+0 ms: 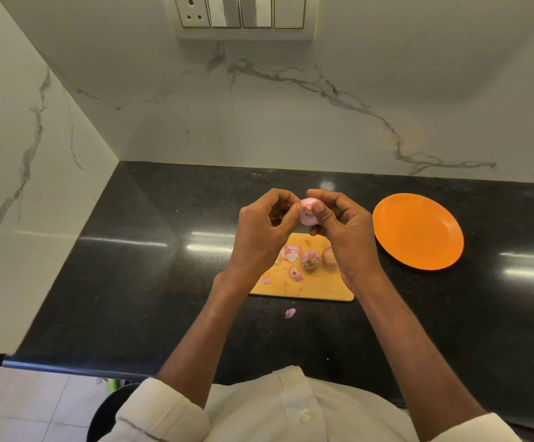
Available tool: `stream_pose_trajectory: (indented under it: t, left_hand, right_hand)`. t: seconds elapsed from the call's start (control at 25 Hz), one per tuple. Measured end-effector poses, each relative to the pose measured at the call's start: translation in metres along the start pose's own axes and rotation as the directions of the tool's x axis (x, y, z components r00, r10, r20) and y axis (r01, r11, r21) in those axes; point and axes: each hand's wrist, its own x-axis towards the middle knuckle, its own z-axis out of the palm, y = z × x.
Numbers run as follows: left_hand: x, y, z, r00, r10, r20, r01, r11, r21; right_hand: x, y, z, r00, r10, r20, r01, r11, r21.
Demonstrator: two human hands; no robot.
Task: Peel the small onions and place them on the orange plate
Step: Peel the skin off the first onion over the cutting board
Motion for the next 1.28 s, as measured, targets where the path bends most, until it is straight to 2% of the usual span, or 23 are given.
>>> stream_pose_trajectory:
  t: [0.08,0.16,0.28,0.44,0.72,0.8,1.04,1.16,1.28]
  left_hand:
    - [0.000,0.002,0.000,0.998,-0.058,0.037,0.061,0.996,-0.072]
    - [0.000,0.001,0.000,0.998,-0.061,0.024,0.063,0.995,-0.080]
    - [0.002,-0.003,-0.002,1.000,-0.024,0.009,0.025,0.994,-0.104]
    - [0.001,0.000,-0.002,0.999,0.048,0.002,-0.048,0.998,-0.035]
    - [0.006,0.011,0.015,0.986,-0.064,-0.153,0.067,0.998,0.016]
    - [0.006,0.013,0.018,0.979,-0.113,-0.170,0.111,0.994,-0.022]
    - [0.009,0.008,0.008,0.986,-0.169,-0.012,0.158,0.945,-0.287]
    - [0.008,0.007,0.005,0.990,-0.142,-0.015,0.131,0.946,-0.295]
    - [0.005,0.009,0.011,0.991,-0.117,-0.060,0.101,0.969,-0.225]
  right_hand:
    - [0.001,-0.001,0.000,1.000,0.011,0.000,-0.011,1.000,0.017]
    - [0.001,-0.001,0.001,1.000,0.026,0.006,-0.027,0.999,0.019]
    - [0.002,-0.001,0.000,0.999,0.032,0.019,-0.032,0.999,0.026]
    - [0.004,-0.001,-0.001,1.000,0.024,0.008,-0.024,0.999,0.023]
    - [0.006,-0.003,0.001,0.999,-0.012,0.035,0.011,0.999,0.045]
    - [0.007,-0.003,0.001,1.000,-0.023,0.017,0.022,0.999,0.049]
    - [0.011,0.000,-0.004,1.000,0.006,-0.022,-0.003,0.994,0.108]
    - [0.011,0.002,-0.007,1.000,0.021,-0.002,-0.020,0.995,0.100]
    - [0.010,0.002,-0.008,1.000,0.016,0.001,-0.016,0.996,0.089]
